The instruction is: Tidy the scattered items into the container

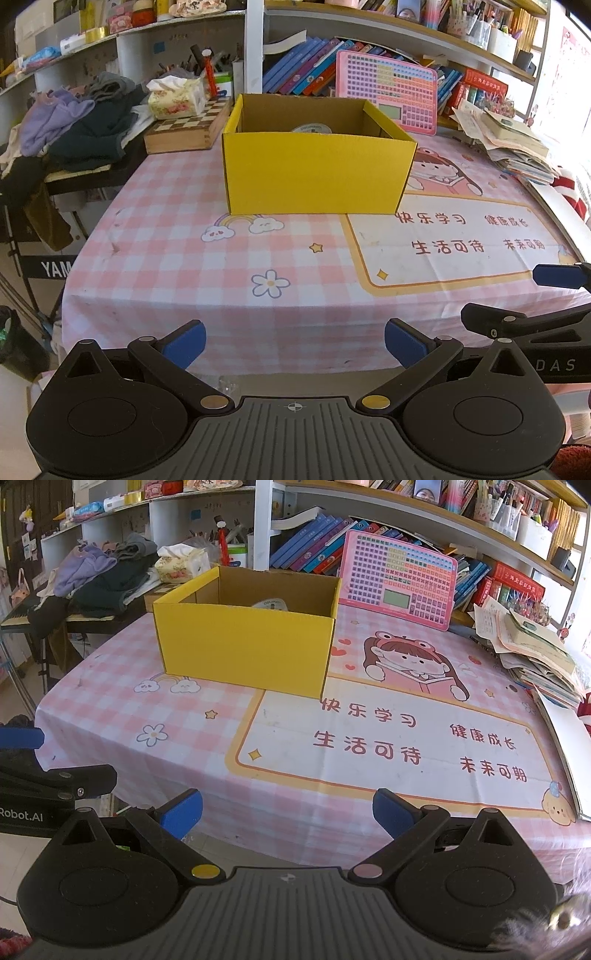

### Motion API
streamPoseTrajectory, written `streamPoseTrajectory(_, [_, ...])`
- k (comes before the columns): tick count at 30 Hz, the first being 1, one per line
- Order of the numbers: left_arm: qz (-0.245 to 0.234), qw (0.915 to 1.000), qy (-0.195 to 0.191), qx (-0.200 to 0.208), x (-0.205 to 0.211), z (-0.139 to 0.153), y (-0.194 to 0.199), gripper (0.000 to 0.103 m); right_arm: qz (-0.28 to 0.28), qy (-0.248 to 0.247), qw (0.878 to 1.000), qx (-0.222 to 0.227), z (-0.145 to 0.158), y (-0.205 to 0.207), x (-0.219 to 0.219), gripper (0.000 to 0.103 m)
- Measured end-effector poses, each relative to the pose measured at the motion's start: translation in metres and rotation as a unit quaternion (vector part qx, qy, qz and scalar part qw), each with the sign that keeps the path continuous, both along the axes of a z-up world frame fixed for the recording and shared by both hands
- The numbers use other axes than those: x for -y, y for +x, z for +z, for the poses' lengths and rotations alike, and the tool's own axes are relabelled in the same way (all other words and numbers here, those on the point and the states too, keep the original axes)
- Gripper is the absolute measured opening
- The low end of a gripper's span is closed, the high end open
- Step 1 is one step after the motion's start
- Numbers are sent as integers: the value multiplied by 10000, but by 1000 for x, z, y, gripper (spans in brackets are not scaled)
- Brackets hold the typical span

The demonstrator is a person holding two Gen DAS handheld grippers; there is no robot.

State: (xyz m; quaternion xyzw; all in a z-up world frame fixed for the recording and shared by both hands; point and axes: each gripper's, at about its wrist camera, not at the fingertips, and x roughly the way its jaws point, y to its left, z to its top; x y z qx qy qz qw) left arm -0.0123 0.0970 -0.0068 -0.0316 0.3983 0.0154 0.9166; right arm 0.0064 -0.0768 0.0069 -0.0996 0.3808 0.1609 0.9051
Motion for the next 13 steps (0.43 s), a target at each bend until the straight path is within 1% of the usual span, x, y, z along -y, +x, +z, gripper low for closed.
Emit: streamPoseTrajectory(13, [-12,10000,-64,-11,4,-3,3,103,15,43,10000,-85,-3,4,7,100])
